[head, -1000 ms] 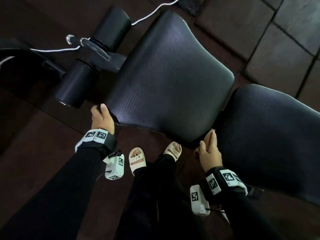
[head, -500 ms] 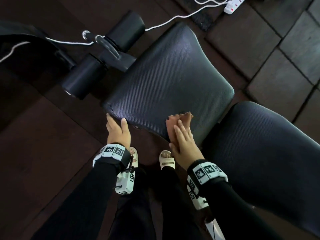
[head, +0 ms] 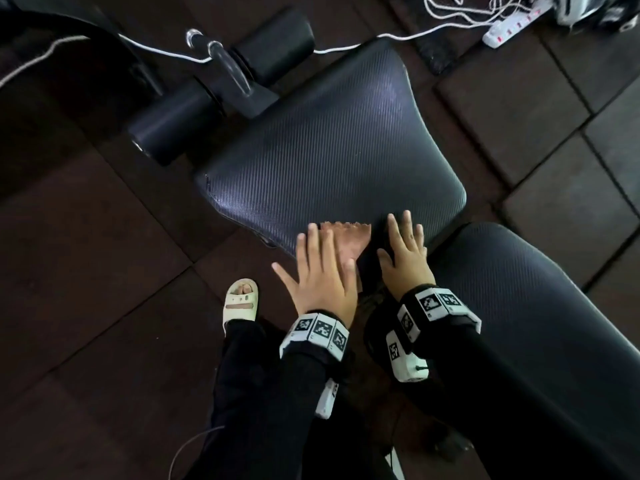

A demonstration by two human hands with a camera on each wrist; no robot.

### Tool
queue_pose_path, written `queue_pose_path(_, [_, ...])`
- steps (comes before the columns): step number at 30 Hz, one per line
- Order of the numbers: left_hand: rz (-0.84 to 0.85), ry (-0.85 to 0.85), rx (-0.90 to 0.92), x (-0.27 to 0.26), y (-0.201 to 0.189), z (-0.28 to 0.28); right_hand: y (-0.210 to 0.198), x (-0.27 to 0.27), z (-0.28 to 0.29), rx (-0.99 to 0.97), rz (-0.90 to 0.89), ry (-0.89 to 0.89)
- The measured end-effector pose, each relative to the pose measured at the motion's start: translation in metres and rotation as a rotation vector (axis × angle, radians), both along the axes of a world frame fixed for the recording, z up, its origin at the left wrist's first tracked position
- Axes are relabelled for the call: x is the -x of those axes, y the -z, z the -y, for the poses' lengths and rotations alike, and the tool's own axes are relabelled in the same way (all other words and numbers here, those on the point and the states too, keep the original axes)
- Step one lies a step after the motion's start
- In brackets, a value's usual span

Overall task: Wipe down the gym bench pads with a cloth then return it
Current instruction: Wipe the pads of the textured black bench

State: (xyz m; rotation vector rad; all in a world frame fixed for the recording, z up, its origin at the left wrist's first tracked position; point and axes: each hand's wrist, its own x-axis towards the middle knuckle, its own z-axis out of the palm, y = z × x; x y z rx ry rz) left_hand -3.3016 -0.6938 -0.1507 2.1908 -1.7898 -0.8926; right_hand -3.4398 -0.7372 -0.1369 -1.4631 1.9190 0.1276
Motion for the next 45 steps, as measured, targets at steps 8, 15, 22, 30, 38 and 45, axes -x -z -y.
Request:
queue_pose_path(8, [-0.01, -0.048, 0.028, 0.011, 0.027, -0.012, 0.007, 0.01, 0.004, -0.06, 0.033, -0.086])
queue_pose_path(15, [-0.47, -0.732, -0.019, 0.024, 0.025, -0.023, 0.01, 0.01, 0.002, -0.048, 0.036, -0.088])
queue_pose_path(22, [-0.676, -1.006, -0.013, 0.01, 0.026, 0.012, 0.013, 0.01, 0.003, -0.047, 0.04, -0.074])
queue_pose_path(30, [-0.641, -1.288, 0.123, -0.072, 0.028, 0.098, 0.014, 0.009, 0.003, -0.054, 0.034, -0.058])
queue_pose_path(38, [-0.626, -1.154, 0.117, -0.083, 0.033, 0.092, 0.015, 0.006, 0.002, -0.052, 0.022, -0.013])
queue_pose_path(45, [-0.51, -0.978, 0.079, -0.152, 0.034, 0.138, 0.016, 0.005, 0.002, -0.05, -0.001, 0.015])
